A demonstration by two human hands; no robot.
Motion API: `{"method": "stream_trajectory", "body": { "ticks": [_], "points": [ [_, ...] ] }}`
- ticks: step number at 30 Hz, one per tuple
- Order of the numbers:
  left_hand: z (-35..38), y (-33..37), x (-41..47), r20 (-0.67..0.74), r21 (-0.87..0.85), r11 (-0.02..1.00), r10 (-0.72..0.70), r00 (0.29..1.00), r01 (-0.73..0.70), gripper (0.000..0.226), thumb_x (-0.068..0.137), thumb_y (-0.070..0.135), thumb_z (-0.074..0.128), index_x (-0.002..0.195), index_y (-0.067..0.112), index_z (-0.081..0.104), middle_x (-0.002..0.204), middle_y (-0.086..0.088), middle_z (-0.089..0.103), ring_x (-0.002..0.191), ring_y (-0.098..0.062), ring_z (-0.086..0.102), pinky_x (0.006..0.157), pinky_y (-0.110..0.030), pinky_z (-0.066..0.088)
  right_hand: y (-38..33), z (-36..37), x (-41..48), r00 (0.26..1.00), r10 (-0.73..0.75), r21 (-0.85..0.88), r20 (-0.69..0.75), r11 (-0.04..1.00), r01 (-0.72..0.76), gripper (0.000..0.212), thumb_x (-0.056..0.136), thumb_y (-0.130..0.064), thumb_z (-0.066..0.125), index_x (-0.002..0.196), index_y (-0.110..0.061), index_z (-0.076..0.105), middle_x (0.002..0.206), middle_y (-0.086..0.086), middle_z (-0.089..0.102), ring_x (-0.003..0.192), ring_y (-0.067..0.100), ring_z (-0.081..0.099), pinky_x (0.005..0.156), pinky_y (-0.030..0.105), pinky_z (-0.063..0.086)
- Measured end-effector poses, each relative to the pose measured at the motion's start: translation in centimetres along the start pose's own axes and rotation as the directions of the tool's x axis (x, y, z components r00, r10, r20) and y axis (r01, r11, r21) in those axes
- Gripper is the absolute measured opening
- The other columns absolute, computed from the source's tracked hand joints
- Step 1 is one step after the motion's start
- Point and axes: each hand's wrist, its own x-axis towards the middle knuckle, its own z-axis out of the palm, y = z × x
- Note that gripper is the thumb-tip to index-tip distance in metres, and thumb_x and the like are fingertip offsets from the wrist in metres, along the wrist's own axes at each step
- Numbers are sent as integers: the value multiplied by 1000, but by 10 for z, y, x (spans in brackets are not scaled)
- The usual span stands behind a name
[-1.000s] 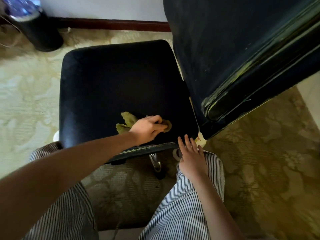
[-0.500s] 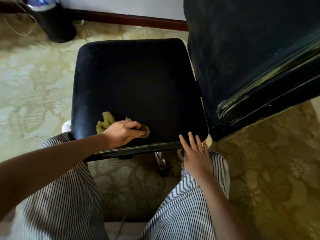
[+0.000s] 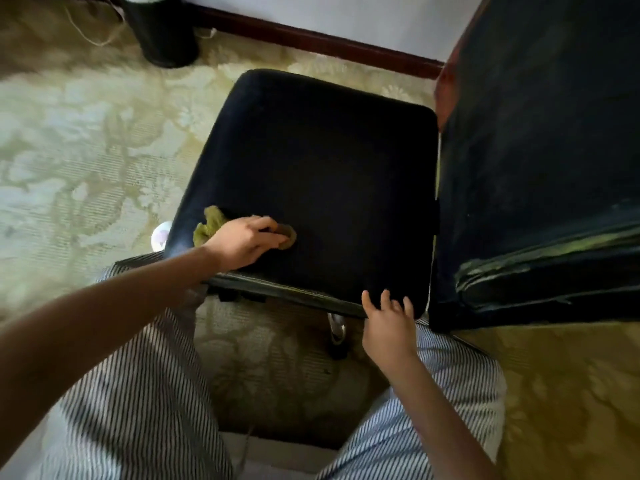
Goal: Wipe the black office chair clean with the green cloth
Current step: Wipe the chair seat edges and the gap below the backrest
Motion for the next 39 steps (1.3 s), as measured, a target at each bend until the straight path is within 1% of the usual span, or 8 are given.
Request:
{"method": "stream_trajectory", "body": {
  "ticks": [2,5,14,22,30,33,36,39],
  "points": [
    [-9,-6,-17,-177,-128,939,-337,925,318,29,90,25,48,106,14,70,98,-10,60,86,-18,56,71,-22,43,-20,-20,7,1000,-9,-46,-6,999,9,48,100,-34,34,143,-13,35,144,16,39,133,29,35,116,43,11],
    [-21,-23,-50,-301,-382,655,-755,583,652,24,92,13,55,113,9,66,105,-15,56,96,-24,55,82,-24,39,-54,-46,31,990,-102,6,-93,995,103,42,99,-37,36,127,-14,56,138,5,47,127,26,42,113,42,17],
    [-27,-70,-86,-195,-714,141,-981,-2,685,31,95,19,50,122,7,59,116,-17,51,109,-27,51,97,-27,36,-137,-84,96,934,-346,114,-86,928,354,62,98,-48,35,150,-34,4,159,3,-8,144,33,-3,115,49,3],
    [-14,-68,-88,-285,-504,390,-917,278,770,28,92,14,55,117,5,64,108,-15,59,101,-28,54,80,-18,32,-158,-78,127,920,-389,47,-55,919,391,66,95,-54,37,147,-44,-1,158,-6,-14,143,35,-15,113,55,-2],
    [8,-28,-81,-320,-294,793,-608,726,534,30,89,28,49,105,14,70,89,-4,62,75,-20,63,62,-24,50,-163,-77,131,923,-375,39,-92,924,379,67,95,-56,36,147,-42,-3,158,-5,-12,143,33,-13,113,53,-1],
    [9,-29,-86,-299,-262,862,-500,813,434,32,90,28,46,105,13,69,92,-5,61,80,-19,61,65,-27,52,-162,-76,132,922,-377,42,-89,923,382,67,95,-55,36,147,-43,-4,158,-5,-13,143,33,-14,113,53,-2],
    [-3,-41,-85,-383,-448,708,-703,599,545,30,91,26,49,109,11,67,100,-8,58,84,-13,54,72,-24,45,-161,-76,134,918,-387,68,-85,917,393,67,95,-55,36,147,-42,-4,157,-4,-15,142,34,-17,113,53,-4],
    [-23,-75,-85,-262,-739,268,-960,104,618,31,95,17,49,123,9,59,109,-8,49,96,-11,44,79,-6,32,-161,-77,135,919,-387,81,-76,916,392,67,95,-54,37,147,-41,-3,157,-3,-15,142,34,-18,113,53,-5]
  ]
}}
